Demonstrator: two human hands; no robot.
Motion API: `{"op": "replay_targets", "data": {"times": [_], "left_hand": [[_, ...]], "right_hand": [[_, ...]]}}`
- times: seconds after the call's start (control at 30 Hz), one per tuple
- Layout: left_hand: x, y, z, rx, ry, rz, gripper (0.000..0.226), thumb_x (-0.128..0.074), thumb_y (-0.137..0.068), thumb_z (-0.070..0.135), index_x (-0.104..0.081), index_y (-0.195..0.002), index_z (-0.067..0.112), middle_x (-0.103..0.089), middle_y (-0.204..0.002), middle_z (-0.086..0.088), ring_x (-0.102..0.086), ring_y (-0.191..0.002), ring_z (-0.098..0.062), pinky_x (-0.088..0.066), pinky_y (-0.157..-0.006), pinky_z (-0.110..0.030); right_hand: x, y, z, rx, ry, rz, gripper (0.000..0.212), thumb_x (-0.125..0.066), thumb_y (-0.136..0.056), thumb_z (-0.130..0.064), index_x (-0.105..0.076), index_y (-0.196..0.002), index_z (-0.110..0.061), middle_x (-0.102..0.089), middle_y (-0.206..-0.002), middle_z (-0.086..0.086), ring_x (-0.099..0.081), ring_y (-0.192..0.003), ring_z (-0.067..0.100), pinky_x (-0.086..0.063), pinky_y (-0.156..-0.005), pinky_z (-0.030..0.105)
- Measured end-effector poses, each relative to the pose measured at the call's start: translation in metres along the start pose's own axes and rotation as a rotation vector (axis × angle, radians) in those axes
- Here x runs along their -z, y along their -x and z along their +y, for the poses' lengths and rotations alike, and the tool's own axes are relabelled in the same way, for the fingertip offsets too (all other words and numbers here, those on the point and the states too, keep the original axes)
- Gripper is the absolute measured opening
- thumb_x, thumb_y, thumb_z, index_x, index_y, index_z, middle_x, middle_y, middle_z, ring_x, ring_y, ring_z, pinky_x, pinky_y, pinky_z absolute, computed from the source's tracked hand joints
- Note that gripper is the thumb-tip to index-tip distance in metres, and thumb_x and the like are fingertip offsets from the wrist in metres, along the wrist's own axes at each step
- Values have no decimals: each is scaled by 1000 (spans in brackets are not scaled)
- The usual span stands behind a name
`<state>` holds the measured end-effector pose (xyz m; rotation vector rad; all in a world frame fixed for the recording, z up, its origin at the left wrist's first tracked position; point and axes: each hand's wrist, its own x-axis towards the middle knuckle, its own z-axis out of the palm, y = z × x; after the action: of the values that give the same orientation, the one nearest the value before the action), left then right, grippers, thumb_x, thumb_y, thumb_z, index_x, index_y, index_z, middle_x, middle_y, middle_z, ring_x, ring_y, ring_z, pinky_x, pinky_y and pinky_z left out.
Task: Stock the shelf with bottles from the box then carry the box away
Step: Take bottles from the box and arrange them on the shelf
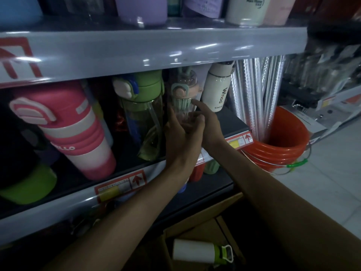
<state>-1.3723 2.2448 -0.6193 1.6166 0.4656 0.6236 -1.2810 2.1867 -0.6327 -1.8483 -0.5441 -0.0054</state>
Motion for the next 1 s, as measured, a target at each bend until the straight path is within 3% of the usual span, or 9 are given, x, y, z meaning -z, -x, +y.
{"op": "replay_targets", "data": {"times": [0.23,0.33,0.5,0.6,0.63,0.73,0.77,0.9,1.0], "left_hand": [[-6,-4,-3,18,46,27,102,-51,-69,72,-24,-159,32,-42,-158,-1,-42,-143,-16,-37,-117,-45],[-7,-4,-2,21,52,30,103,-52,-68,73,-25,-159,33,-42,-158,0,-42,-143,-16,-37,-117,-45],[-3,6,-2,-11,18,-21,98,-51,-73,71,-23,-160,33,-38,-161,-1,-39,-145,-16,-36,-118,-45],[3,15,-1,-59,-36,-82,92,-57,-79,62,-27,-159,28,-40,-158,-3,-41,-143,-15,-37,-117,-37],[6,19,0,-73,-49,-105,90,-59,-80,56,-29,-158,26,-42,-156,-4,-43,-140,-13,-37,-115,-31],[18,32,1,-86,-86,-180,87,-63,-79,47,-31,-157,26,-43,-153,0,-43,-131,-2,-36,-109,-20],[23,37,1,-89,-99,-205,86,-64,-79,47,-32,-157,27,-43,-154,2,-42,-132,-1,-37,-110,-21],[41,55,5,-115,-111,-286,82,-62,-75,54,-42,-150,28,-50,-150,3,-47,-137,-10,-42,-114,-42],[57,72,9,-140,-180,-323,89,-58,-72,62,-41,-152,28,-45,-154,3,-42,-141,-10,-38,-117,-40]], "right_hand": [[0,1,2,36,62,14,50,-61,-94,-2,-54,-142,-14,-65,-90,-17,-63,-77,-16,-51,-78,12],[-2,2,-2,10,53,18,52,-64,-93,-11,-53,-144,-15,-72,-98,-6,-68,-88,-3,-56,-82,21],[8,8,-14,-99,93,3,75,-72,-79,-34,-48,-146,-11,-71,-105,0,-66,-95,11,-49,-80,25],[24,16,-18,-100,245,-21,66,-75,-86,-18,-48,-146,-8,-65,-113,3,-56,-102,10,-42,-78,3],[30,20,-18,-81,302,-16,63,-74,-87,-11,-50,-145,-8,-66,-118,6,-57,-105,12,-47,-84,6],[47,35,-28,-113,334,-20,68,-78,-80,-8,-53,-142,-11,-67,-122,12,-64,-110,25,-55,-97,43],[54,42,-34,-102,342,-28,69,-80,-77,-12,-54,-141,-12,-68,-122,11,-65,-111,26,-55,-96,42],[77,71,-53,-72,454,-98,69,-83,-78,-7,-56,-141,-11,-67,-127,3,-61,-114,16,-48,-85,14],[85,94,-61,-16,550,-106,77,-89,-72,-15,-56,-142,-13,-66,-131,4,-61,-120,20,-45,-92,19]]}}
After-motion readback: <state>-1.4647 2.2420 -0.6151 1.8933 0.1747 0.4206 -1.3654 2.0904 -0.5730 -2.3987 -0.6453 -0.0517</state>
